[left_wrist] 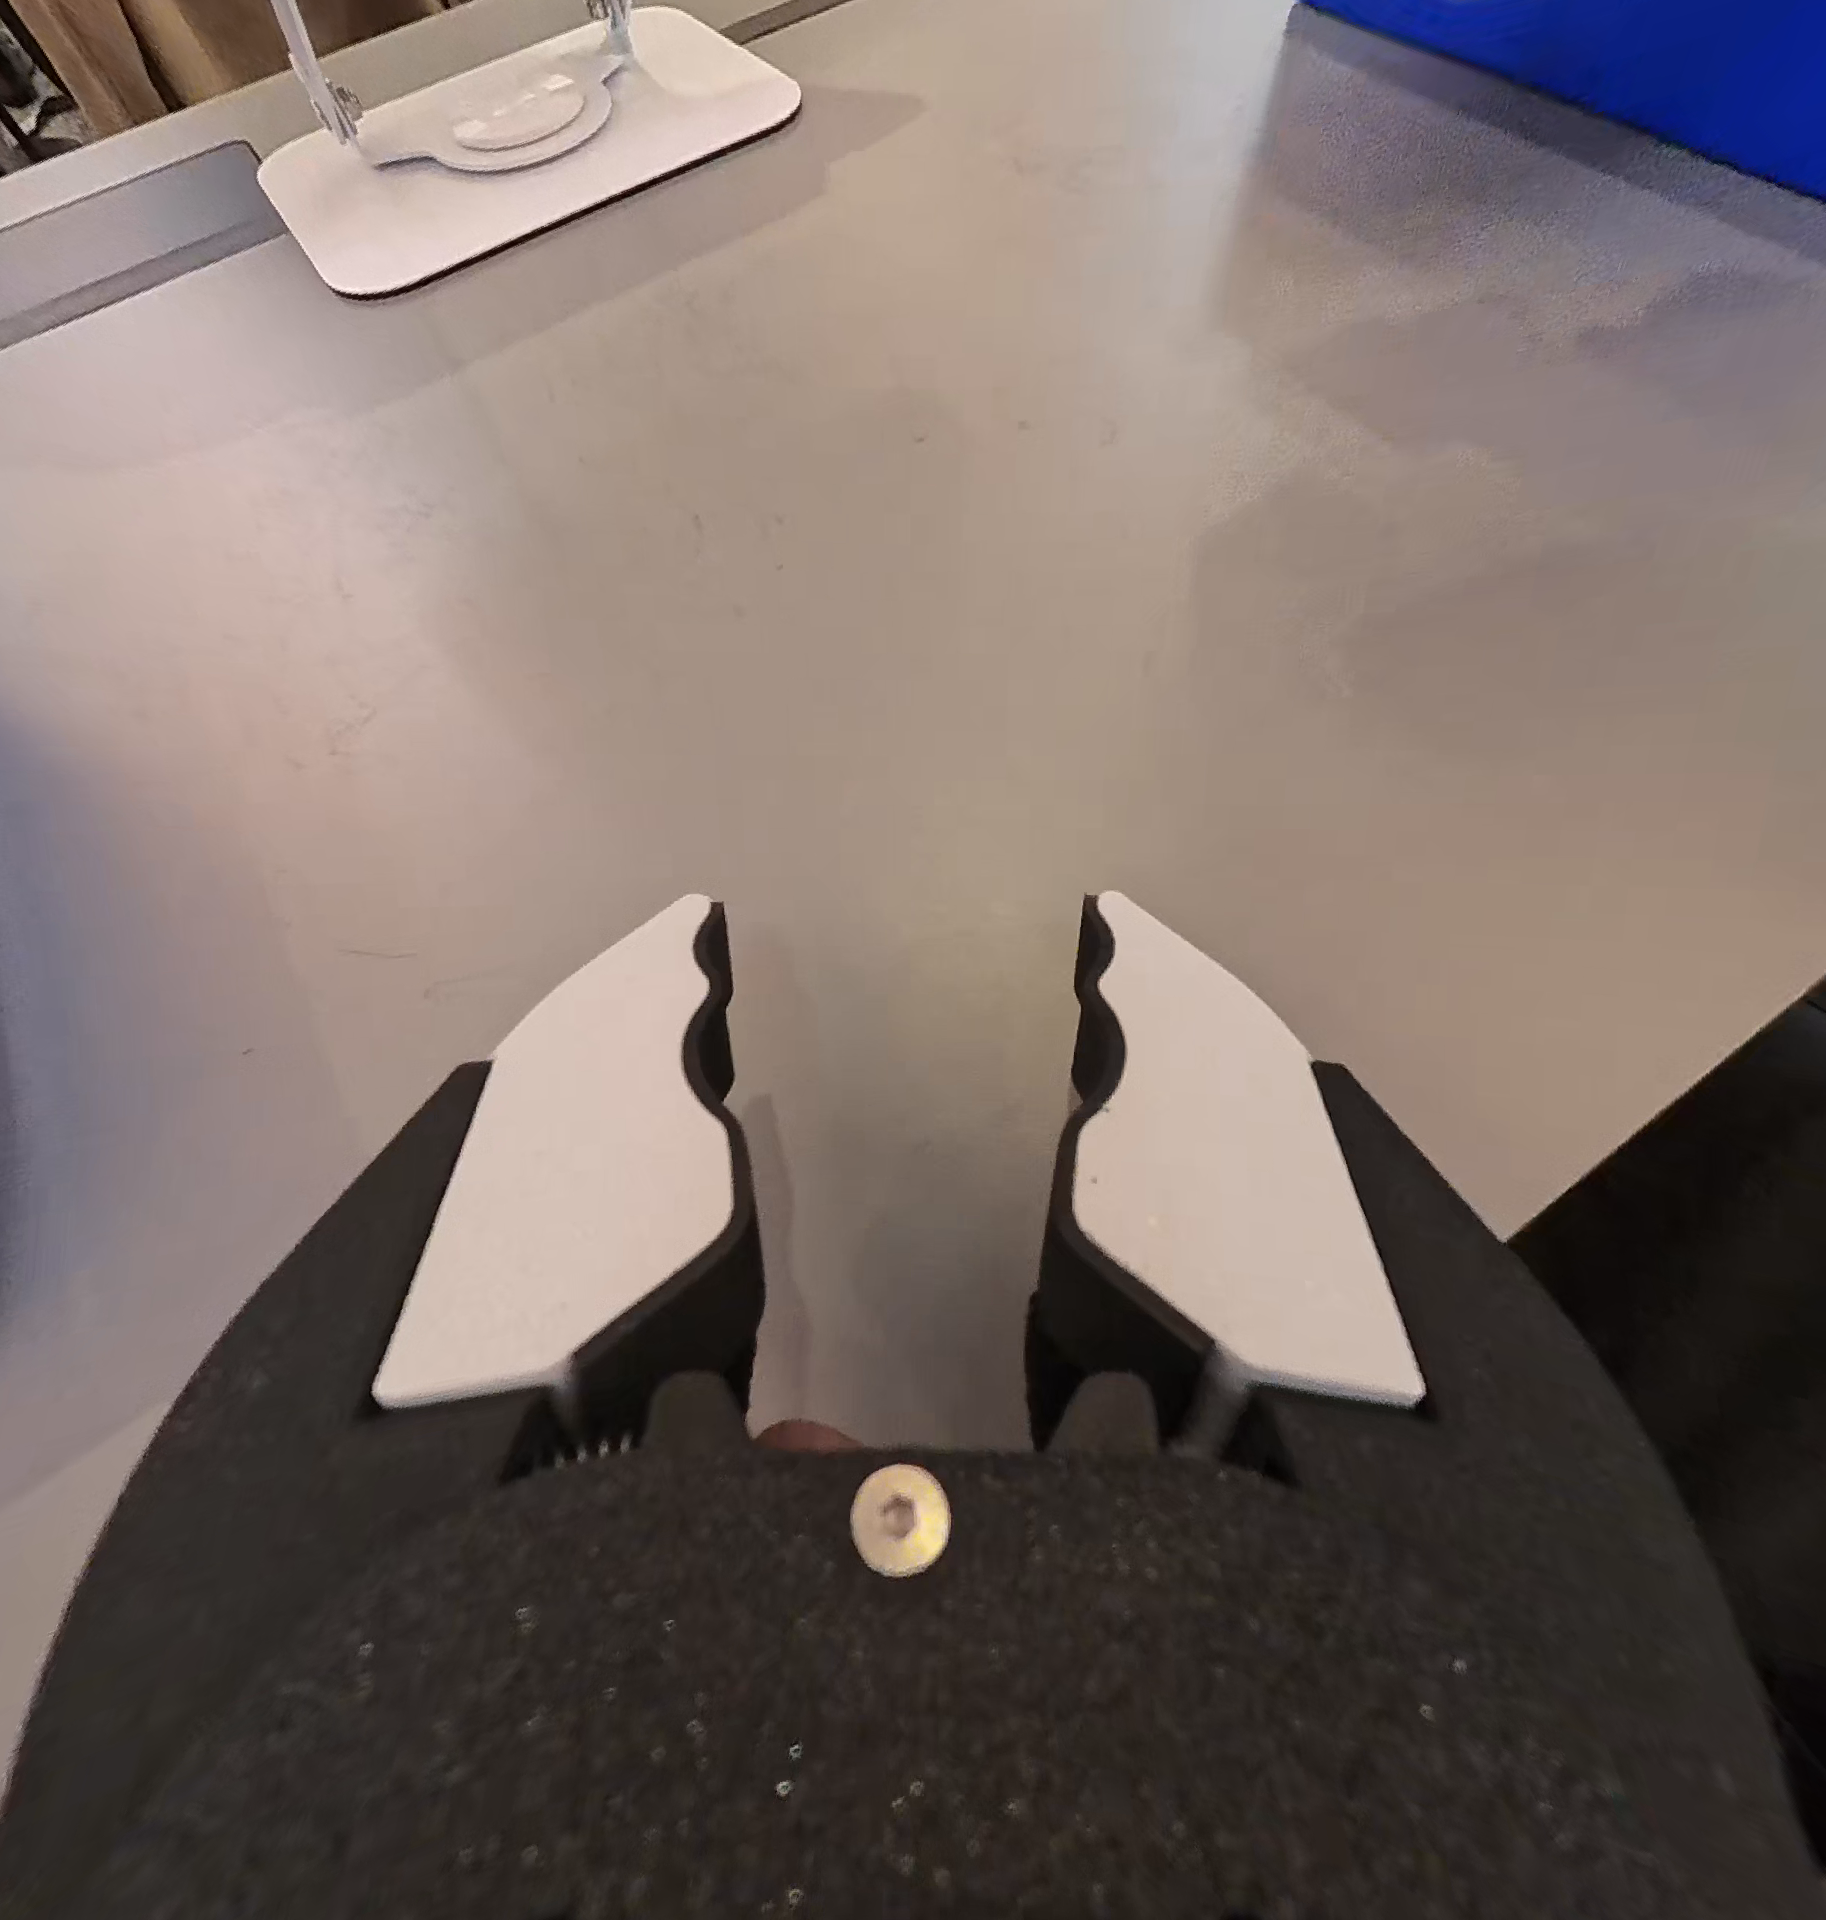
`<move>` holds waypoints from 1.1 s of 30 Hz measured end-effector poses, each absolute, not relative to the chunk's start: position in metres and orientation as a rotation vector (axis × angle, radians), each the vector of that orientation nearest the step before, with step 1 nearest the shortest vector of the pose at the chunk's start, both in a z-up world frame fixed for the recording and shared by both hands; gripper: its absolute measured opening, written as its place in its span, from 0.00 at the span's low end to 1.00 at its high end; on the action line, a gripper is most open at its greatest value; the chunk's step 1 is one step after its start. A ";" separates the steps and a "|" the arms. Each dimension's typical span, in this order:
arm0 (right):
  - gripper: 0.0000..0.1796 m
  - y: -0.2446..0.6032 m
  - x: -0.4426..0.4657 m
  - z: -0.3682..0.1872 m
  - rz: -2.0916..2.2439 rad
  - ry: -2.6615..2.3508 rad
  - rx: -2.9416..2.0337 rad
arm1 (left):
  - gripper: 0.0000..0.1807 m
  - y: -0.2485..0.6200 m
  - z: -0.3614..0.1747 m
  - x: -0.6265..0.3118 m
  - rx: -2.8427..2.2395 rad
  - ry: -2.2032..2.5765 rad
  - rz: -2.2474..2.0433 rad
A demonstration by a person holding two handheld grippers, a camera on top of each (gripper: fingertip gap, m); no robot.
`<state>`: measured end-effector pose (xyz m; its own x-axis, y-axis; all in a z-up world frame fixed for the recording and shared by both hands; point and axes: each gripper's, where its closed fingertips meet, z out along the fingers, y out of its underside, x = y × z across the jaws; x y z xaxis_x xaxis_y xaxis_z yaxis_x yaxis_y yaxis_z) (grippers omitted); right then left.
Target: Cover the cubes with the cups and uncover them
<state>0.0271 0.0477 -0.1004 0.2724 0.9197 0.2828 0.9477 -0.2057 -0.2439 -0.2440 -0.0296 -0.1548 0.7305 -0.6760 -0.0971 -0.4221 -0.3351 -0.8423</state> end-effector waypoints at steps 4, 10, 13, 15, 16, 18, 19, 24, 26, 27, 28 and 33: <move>0.25 0.034 0.093 -0.035 -0.183 -1.288 -2.310 | 0.35 -0.031 -0.153 -0.244 -1.979 0.834 -0.345; 0.25 0.002 0.199 -0.029 -0.304 -0.667 -2.641 | 0.35 -0.034 -0.150 -0.240 -1.973 0.839 -0.368; 0.25 -0.004 0.213 -0.067 -0.245 -0.533 -2.762 | 0.35 -0.034 -0.147 -0.236 -1.963 0.847 -0.376; 0.25 -0.008 0.217 -0.095 -0.196 -0.461 -2.844 | 0.35 -0.034 -0.144 -0.234 -1.954 0.849 -0.379; 0.25 -0.009 0.218 -0.107 -0.157 -0.426 -2.877 | 0.35 -0.034 -0.143 -0.234 -1.951 0.852 -0.378; 0.25 -0.012 0.223 -0.129 -0.137 -0.357 -2.946 | 0.35 -0.034 -0.142 -0.234 -1.951 0.854 -0.378; 0.25 -0.012 0.225 -0.138 -0.130 -0.346 -2.968 | 0.36 -0.034 -0.142 -0.234 -1.952 0.854 -0.379; 0.25 -0.016 0.229 -0.167 -0.070 -0.277 -3.044 | 0.36 -0.031 -0.137 -0.240 -1.951 0.832 -0.389; 0.25 -0.016 0.229 -0.174 -0.059 -0.269 -3.062 | 0.36 -0.031 -0.137 -0.243 -1.949 0.826 -0.388; 0.25 -0.017 0.229 -0.178 -0.056 -0.270 -3.071 | 0.36 -0.030 -0.137 -0.243 -1.950 0.826 -0.386; 0.25 -0.017 0.228 -0.181 -0.054 -0.273 -3.073 | 0.36 -0.030 -0.136 -0.244 -1.950 0.823 -0.386; 0.29 -0.015 0.223 -0.178 -0.035 -0.304 -3.044 | 0.36 -0.030 -0.137 -0.245 -1.953 0.821 -0.386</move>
<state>0.2228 -0.0149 -0.1784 0.9800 0.1965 0.0307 0.1984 -0.9769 -0.0797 -0.2449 -0.0301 -0.1366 0.7246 -0.6860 -0.0661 -0.3866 -0.3252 -0.8630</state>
